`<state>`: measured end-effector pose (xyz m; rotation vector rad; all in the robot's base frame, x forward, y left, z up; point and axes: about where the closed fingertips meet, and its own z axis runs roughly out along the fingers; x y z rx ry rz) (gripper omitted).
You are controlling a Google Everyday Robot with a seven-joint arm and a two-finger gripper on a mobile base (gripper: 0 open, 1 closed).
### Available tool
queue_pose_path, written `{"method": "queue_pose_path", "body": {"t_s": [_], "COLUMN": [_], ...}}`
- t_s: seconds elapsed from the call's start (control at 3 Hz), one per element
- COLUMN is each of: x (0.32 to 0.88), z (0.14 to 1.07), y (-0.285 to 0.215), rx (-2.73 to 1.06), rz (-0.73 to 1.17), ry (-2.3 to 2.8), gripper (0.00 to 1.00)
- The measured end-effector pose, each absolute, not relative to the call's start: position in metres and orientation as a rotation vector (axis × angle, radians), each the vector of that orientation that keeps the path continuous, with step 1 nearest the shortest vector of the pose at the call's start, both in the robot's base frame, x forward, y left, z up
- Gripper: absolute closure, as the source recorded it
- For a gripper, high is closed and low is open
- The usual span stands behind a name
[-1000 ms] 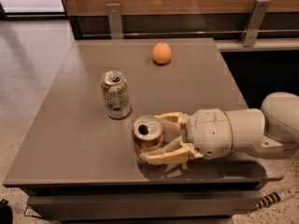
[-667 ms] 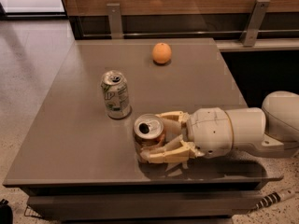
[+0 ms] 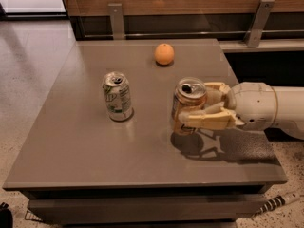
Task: Move orange can near orange
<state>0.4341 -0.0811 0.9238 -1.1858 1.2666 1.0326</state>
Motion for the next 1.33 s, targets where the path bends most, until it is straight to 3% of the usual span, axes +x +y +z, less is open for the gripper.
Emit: {"method": "queue_pose_path", "body": {"t_s": [1.0,1.33], "x": [0.550,0.606], "z": [0.979,0.983], "y": [-0.178,-0.218], "rx": [-1.032,-0.930], "rz": [0.924,0.807], "ry": [1.416,1.496], "gripper": [1.00,1.00]}}
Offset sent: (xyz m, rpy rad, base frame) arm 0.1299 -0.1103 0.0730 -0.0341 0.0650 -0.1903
